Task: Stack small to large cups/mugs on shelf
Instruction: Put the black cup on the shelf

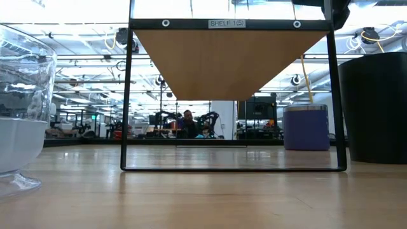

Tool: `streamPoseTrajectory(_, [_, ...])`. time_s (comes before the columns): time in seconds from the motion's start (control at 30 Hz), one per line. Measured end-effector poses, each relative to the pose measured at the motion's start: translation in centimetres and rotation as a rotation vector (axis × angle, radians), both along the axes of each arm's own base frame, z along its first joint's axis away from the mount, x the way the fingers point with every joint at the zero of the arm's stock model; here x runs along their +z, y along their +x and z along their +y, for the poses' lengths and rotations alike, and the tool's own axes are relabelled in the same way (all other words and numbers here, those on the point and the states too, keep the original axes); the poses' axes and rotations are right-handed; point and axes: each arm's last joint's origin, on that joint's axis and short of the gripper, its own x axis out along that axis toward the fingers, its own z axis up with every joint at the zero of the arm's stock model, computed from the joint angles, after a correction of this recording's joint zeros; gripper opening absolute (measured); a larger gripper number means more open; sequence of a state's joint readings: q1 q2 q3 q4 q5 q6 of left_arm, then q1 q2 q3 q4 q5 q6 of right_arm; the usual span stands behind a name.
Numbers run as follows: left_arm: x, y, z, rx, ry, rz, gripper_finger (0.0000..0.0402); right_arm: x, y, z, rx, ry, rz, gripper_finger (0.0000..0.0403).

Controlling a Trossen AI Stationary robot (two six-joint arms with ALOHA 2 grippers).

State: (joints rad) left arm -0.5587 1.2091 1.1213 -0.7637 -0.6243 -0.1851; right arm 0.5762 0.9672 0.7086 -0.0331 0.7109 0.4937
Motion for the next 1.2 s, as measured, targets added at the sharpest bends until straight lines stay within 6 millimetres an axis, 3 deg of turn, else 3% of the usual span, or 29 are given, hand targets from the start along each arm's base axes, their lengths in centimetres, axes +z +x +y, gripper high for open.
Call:
streamPoseTrajectory(0.23, [-3.3, -0.8, 0.6, 0.045, -0.038, -0.062, 0.0065, 0.0, 0.5, -0.9, -0.057, 0.020, -0.004, 0.0051])
streamPoseTrajectory(0.4, [-4.4, -1.1, 0.8, 0.042, -0.074, -0.127, 0.0065, 0.0, 0.8, -1.7, -0.103, 0.038, -0.009, 0.0051])
streamPoseTrajectory(1.2, [-4.8, -1.0, 0.9, 0.051, -0.075, -0.183, 0.0065, -1.3, 0.8, -2.9, -0.182, 0.046, 0.104, 0.0051])
